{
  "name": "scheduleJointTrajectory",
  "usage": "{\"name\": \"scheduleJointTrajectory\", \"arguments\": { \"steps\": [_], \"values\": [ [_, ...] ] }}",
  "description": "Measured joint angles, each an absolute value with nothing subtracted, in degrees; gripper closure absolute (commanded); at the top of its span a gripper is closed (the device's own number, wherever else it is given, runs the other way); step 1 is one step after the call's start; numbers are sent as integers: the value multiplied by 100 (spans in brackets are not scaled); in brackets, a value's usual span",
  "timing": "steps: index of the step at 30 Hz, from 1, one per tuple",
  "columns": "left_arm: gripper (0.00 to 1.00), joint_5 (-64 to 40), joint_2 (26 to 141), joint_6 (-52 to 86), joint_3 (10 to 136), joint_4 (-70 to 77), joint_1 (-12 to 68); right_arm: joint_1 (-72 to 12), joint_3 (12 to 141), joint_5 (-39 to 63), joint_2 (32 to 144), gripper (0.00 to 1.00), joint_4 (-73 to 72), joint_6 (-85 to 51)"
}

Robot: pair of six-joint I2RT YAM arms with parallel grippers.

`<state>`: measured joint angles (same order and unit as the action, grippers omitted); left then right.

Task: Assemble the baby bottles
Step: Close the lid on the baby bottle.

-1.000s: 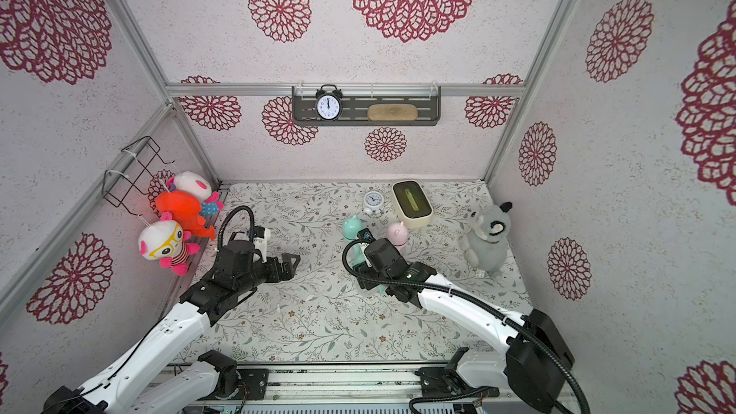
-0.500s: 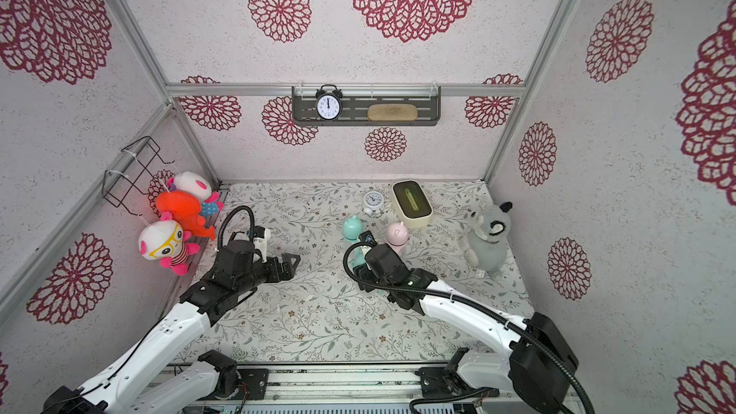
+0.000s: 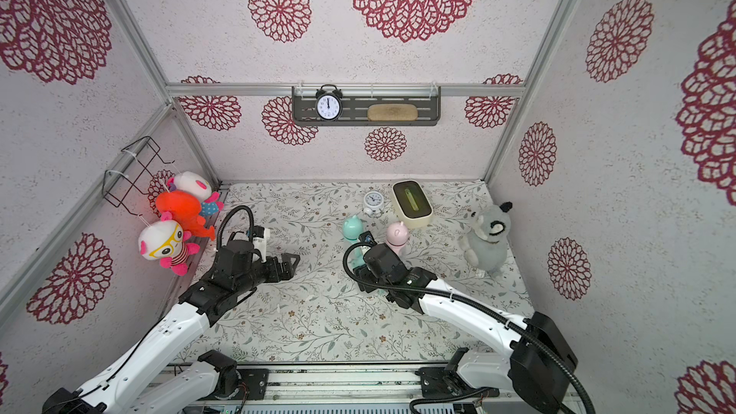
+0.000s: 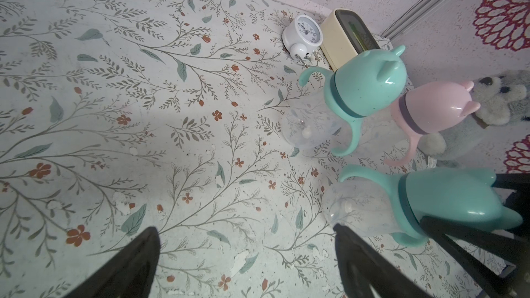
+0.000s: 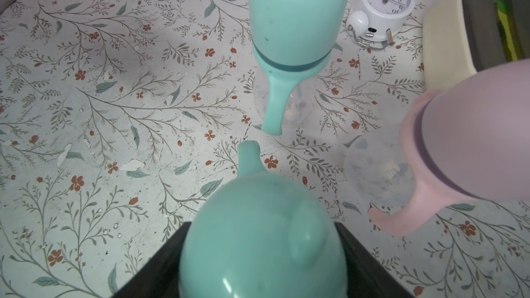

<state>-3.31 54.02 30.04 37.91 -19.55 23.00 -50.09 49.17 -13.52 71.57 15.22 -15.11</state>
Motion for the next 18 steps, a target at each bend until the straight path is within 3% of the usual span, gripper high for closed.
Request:
{"name": "scheduleJointTrajectory", "arguments": {
  "steps": [18],
  "values": [
    [2, -309, 5354, 3002, 3791, -2049, 2300, -5006, 5081, -1378, 7406, 20, 2088, -1457]
  ]
}}
